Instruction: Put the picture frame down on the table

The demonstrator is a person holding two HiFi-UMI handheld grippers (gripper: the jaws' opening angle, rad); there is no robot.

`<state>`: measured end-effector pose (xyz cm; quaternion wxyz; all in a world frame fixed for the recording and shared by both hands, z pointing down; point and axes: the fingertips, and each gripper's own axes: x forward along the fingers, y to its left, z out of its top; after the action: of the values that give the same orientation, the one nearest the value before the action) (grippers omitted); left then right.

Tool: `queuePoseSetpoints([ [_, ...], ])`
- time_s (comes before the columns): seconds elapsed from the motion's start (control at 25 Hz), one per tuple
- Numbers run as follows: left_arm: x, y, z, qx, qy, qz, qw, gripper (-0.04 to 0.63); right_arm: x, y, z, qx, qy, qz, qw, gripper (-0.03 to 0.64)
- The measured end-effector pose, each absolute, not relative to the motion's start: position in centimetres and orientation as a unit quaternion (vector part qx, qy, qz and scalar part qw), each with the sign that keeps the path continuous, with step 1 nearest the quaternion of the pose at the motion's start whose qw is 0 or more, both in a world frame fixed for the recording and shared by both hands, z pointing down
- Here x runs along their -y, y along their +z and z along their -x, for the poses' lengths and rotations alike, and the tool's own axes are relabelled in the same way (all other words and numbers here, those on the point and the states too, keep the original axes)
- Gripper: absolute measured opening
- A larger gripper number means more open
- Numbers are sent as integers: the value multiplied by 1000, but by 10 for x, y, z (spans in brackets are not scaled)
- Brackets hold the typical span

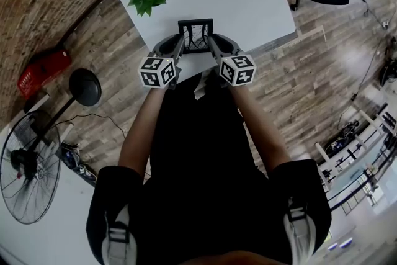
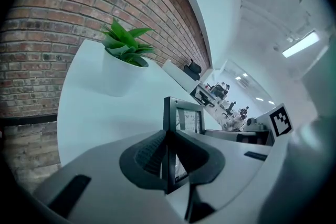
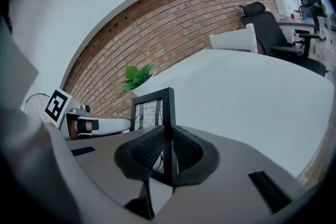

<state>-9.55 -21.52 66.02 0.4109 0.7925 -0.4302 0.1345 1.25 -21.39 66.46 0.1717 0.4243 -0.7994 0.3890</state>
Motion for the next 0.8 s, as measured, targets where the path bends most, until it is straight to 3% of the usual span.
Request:
queuePoseSetpoints([
  [0.8, 223, 695, 92, 432, 145, -773, 443, 66, 221, 696, -18, 783, 414, -426, 184, 46],
])
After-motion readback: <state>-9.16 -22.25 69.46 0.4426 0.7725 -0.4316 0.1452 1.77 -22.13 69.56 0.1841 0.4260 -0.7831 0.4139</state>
